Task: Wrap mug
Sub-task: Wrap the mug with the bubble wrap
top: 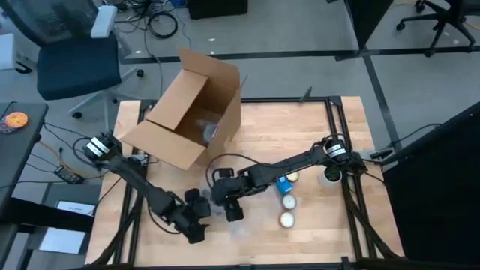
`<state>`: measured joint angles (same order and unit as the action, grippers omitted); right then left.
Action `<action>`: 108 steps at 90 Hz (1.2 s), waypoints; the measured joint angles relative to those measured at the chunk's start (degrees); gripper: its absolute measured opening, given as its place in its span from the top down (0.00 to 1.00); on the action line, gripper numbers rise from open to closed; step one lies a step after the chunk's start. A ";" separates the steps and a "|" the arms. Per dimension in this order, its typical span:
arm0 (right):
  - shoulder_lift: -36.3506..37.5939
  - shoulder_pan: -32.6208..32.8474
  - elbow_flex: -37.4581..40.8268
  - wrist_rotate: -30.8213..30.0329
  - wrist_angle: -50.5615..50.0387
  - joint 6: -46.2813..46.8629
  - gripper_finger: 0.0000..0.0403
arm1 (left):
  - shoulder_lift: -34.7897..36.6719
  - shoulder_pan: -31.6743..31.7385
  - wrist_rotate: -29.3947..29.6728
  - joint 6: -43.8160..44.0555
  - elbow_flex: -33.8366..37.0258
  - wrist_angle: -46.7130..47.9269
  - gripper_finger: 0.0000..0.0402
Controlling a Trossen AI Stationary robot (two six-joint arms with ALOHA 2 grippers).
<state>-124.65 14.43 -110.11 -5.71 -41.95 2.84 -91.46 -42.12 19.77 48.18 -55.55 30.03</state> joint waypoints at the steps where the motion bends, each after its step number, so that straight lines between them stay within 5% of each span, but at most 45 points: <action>1: 0.02 -0.06 -0.05 0.18 -0.33 0.09 0.57 | 0.22 -0.33 0.09 0.20 -0.19 0.92 0.29; 19: 0.01 -0.30 -1.15 2.19 -2.14 1.47 0.57 | 1.50 -3.21 5.79 4.33 1.29 4.37 0.29; 52: -2.37 -0.25 -1.41 3.30 0.29 2.53 0.57 | -1.77 5.90 6.20 -10.59 6.40 -18.69 0.29; 70: -4.57 -0.17 -1.57 5.23 -0.64 3.27 0.57 | -1.81 6.39 5.45 -11.58 6.47 -18.59 0.29; 108: 3.58 1.07 -1.10 5.13 -5.83 8.10 0.57 | -1.71 6.53 7.36 -11.67 6.21 -20.44 0.29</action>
<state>-121.07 15.51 -111.21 -0.58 -47.79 10.95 -93.17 -35.59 27.13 36.51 -49.34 9.59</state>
